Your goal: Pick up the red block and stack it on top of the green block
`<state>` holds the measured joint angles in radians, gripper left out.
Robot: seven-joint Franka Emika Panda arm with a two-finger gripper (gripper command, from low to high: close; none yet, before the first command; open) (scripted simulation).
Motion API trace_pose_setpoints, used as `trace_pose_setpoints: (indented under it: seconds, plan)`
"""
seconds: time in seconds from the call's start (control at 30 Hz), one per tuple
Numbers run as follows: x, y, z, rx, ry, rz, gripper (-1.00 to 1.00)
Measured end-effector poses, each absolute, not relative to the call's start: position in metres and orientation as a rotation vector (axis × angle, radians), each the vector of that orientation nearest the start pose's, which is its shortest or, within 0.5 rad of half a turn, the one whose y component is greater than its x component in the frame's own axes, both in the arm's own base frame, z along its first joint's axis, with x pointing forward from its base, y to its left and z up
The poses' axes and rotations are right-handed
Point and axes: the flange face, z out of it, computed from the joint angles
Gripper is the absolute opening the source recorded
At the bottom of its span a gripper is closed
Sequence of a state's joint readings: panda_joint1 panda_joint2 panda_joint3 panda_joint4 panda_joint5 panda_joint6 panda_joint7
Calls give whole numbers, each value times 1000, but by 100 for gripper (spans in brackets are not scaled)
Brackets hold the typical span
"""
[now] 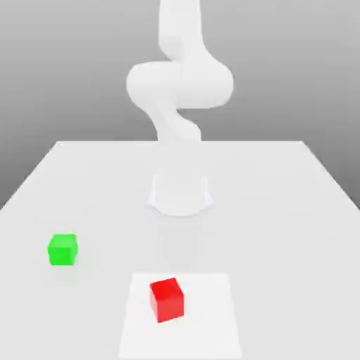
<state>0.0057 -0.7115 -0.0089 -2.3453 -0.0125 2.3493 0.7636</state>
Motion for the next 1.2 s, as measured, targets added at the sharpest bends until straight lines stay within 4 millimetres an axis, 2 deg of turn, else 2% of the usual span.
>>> trace_pose_setpoints:
  seconds: [0.07,0.17,0.33,0.5,0.67,0.87,0.9,1.1,1.2]
  plan:
    - [407,-5,615,-2611,993,-871,0]
    - [433,-9,547,-2717,959,-752,0]
    - [453,-15,433,-2869,886,-534,0]
    - [442,-20,322,-2986,794,-291,0]
    - [408,-24,222,-3060,692,-42,0]
    - [401,-24,154,-3069,673,-1,0]
    - [400,-24,147,-3069,673,0,-100]
    - [400,-24,143,-3070,673,2,-100]
    - [401,-24,163,-3069,673,1,-100]
